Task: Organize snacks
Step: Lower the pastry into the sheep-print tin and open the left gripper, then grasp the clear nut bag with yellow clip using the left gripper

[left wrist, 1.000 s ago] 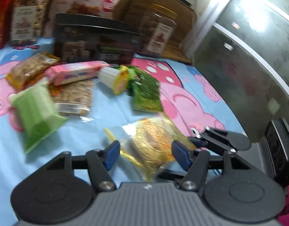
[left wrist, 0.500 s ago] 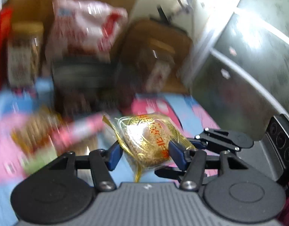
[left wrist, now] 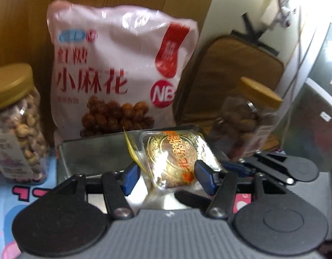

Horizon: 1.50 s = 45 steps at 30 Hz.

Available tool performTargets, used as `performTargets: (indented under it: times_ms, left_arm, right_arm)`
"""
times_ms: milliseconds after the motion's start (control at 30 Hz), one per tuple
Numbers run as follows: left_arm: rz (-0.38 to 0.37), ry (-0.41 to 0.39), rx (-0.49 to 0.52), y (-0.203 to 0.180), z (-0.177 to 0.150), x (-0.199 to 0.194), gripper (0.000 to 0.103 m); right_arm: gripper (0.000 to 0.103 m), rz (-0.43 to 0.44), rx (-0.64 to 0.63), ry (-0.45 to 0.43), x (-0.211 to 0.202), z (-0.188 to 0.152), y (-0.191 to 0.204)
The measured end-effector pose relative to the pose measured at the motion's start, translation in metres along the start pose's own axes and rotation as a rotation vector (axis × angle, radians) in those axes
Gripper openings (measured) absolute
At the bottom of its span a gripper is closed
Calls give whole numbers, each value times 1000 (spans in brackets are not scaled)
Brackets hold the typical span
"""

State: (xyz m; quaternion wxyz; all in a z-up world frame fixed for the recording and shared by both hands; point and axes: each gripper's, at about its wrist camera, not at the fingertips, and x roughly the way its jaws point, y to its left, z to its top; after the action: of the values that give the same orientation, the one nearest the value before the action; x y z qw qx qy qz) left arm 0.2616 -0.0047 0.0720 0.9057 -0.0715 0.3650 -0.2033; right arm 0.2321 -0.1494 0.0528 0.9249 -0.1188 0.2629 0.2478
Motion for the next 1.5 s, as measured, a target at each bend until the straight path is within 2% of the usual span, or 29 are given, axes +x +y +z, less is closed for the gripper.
performTargets:
  times_ms: [33, 133, 233, 300, 367, 433, 467, 533, 600, 700, 833, 967, 1067, 1100, 1133, 1200, 1233, 1300, 1367, 1500]
  left_arm:
    - [-3, 1, -6, 1, 0, 4, 57]
    - [35, -3, 22, -2, -2, 5, 70]
    - [37, -25, 71, -9, -5, -13, 70]
    - [9, -67, 83, -8, -11, -41, 70]
    - [-37, -119, 74, 4, -25, -76, 71]
    - [-49, -161, 44, 22, -46, -109, 73]
    - [-40, -173, 22, 34, -60, -124, 73]
    - [-12, -175, -30, 55, -85, -142, 73]
    - [22, -164, -100, 77, -106, -152, 72]
    - [60, -127, -213, 108, -125, -155, 72]
    - [50, -131, -295, 134, -138, -156, 72]
    - [-5, -121, -391, 151, -141, -142, 70]
    - [-31, -102, -436, 157, -141, -123, 69]
    - [-36, -99, -441, 158, -143, -119, 69]
    - [-35, -114, -433, 157, -145, -118, 68]
    - [-29, -116, -422, 155, -147, -118, 60]
    - [-53, -104, -425, 157, -148, -118, 49]
    - [-88, -88, -446, 158, -154, -121, 47]
    - [-86, -91, -432, 155, -158, -130, 43]
    - [-76, -97, -413, 147, -177, -154, 43]
  right_arm:
    - [58, -14, 6, -2, -1, 0, -2]
    - [65, -42, 4, -38, -11, -4, -6]
    - [67, -41, 35, -74, -30, -8, -9]
    - [66, -33, 69, -111, -50, -16, -6]
    - [66, 34, 118, -135, -70, -27, -4]
    - [64, 118, 175, -125, -82, -39, 3]
    - [62, 157, 193, -108, -84, -45, 9]
    - [50, 209, 210, -65, -82, -52, 24]
    - [50, 279, 230, -29, -72, -52, 42]
    - [47, 326, 234, 8, -54, -41, 69]
    - [48, 340, 282, 56, -16, -19, 85]
    - [48, 277, 316, 133, 23, -10, 92]
    - [48, 306, 381, 212, 44, -16, 94]
    - [49, 315, 393, 210, 44, -18, 95]
    - [44, 328, 393, 215, 43, -18, 98]
    - [32, 365, 376, 215, 32, -18, 108]
    - [29, 372, 348, 210, 25, -18, 115]
    - [25, 367, 286, 201, 10, -22, 130]
    - [25, 405, 265, 195, -8, -30, 139]
    - [24, 488, 261, 195, -40, -50, 152]
